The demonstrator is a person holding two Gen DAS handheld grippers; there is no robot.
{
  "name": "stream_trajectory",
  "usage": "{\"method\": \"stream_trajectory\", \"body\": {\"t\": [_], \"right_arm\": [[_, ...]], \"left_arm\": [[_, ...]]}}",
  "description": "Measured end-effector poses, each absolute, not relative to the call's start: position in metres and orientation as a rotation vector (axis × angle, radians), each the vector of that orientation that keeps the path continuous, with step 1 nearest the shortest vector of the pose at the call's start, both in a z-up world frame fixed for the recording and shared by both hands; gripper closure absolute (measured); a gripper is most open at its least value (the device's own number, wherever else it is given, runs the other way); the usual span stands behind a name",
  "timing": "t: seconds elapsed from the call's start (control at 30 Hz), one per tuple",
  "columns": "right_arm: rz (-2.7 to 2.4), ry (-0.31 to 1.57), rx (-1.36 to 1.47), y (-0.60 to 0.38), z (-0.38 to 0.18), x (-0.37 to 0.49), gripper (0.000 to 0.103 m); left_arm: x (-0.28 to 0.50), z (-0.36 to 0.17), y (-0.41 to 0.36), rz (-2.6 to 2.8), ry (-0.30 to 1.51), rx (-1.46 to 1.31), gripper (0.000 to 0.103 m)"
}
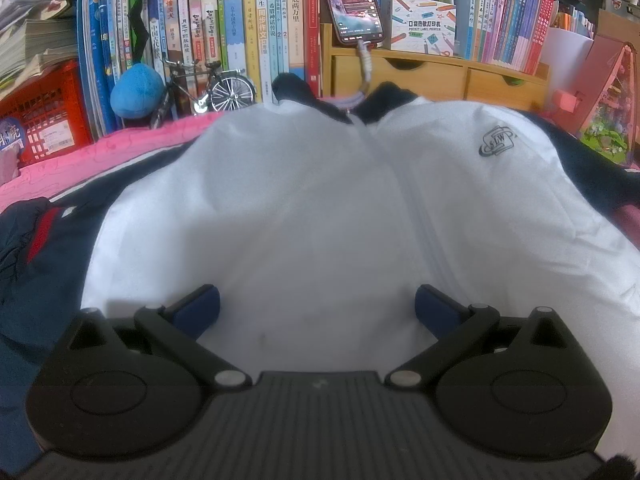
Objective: Fold clothes
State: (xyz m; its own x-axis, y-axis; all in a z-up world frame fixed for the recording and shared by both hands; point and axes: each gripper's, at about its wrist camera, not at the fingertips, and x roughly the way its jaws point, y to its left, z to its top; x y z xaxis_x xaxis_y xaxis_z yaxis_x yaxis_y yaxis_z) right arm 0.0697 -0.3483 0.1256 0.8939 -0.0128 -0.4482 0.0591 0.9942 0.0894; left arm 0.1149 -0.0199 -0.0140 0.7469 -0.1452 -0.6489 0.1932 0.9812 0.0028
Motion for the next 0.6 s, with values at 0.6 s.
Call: {"method": "stream_trajectory", "body": {"t": [0.6], "right_arm": [[0.232,0.69,-0.058,-0.157,0.001,0.141,0.009]], "left_arm": [[0.043,0.025,0.13,0.071,0.504,0.013,0.0]]}}
